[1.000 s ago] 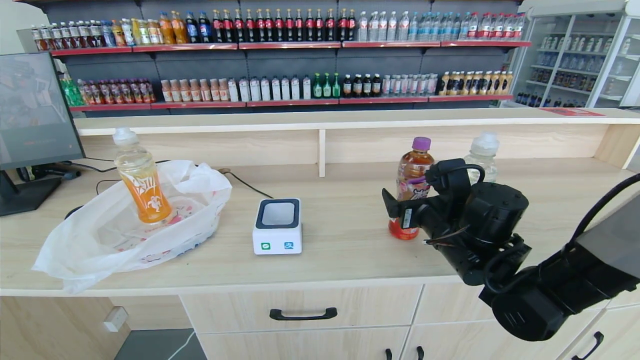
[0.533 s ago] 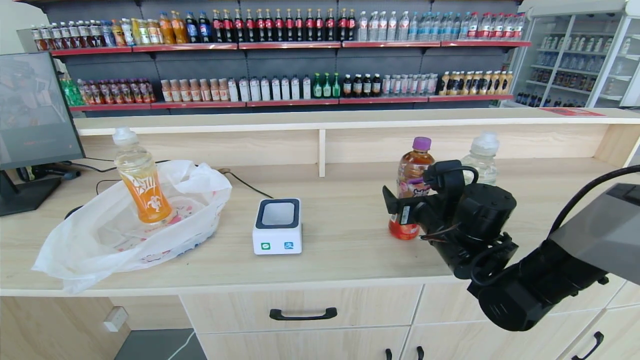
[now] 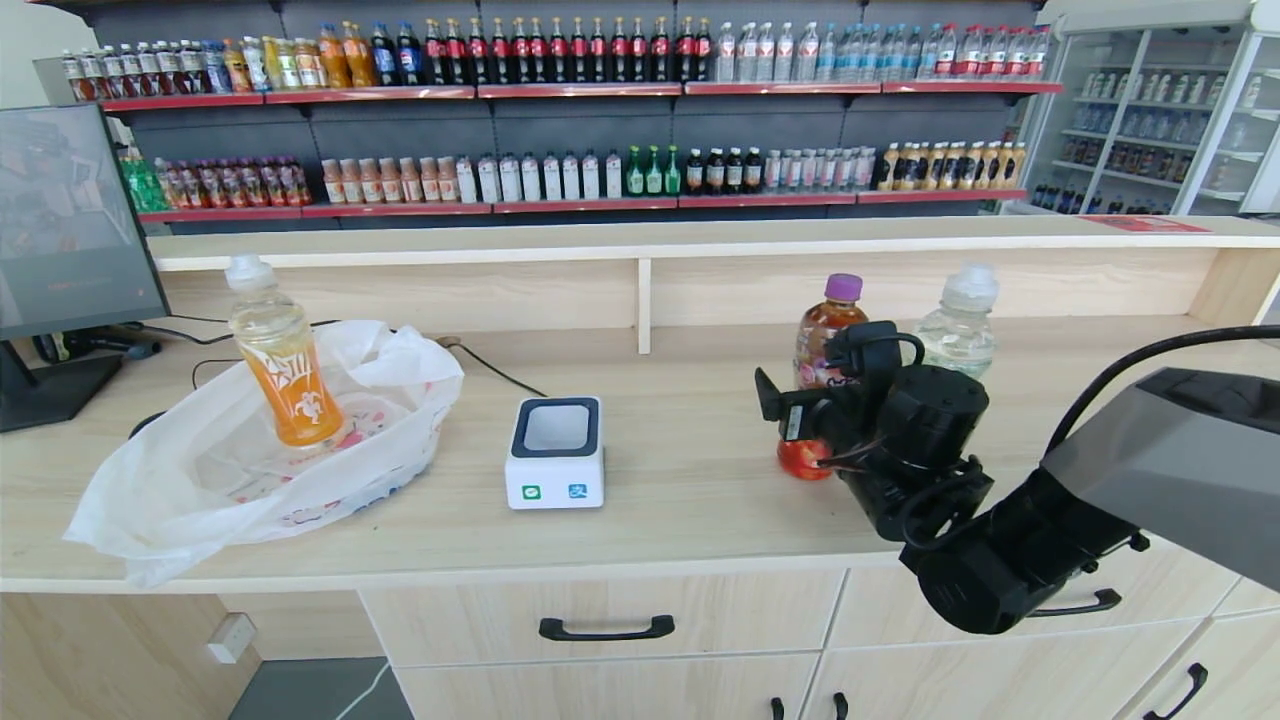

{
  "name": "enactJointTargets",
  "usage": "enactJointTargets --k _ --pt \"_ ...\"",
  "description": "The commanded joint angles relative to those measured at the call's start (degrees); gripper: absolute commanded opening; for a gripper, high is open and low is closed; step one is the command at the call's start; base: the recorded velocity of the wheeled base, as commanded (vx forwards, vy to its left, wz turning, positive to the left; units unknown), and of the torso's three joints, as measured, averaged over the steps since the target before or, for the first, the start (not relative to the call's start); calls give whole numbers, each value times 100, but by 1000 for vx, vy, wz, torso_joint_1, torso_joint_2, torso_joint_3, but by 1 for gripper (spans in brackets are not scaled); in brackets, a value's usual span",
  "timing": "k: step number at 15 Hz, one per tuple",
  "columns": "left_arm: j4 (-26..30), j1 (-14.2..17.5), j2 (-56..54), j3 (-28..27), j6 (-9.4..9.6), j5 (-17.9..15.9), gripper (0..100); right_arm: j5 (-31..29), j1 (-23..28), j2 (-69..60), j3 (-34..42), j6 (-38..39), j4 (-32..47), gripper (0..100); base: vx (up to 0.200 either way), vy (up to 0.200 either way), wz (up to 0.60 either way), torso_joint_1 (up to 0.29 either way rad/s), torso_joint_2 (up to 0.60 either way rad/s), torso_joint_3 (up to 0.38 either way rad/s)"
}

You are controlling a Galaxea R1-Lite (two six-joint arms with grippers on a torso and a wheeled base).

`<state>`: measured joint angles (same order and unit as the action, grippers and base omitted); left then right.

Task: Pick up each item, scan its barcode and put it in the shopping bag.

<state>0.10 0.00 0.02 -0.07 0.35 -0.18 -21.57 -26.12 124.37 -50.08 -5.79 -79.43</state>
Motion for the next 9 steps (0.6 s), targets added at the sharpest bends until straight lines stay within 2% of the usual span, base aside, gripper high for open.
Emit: enactJointTargets --k 1,9 --pt "-1 0 -2 7 0 1 100 3 81 44 24 -10 -2 100 0 0 0 0 0 0" --pt "-1 0 -2 -1 0 1 100 3 160 140 -142 -10 -2 100 0 0 0 0 0 0"
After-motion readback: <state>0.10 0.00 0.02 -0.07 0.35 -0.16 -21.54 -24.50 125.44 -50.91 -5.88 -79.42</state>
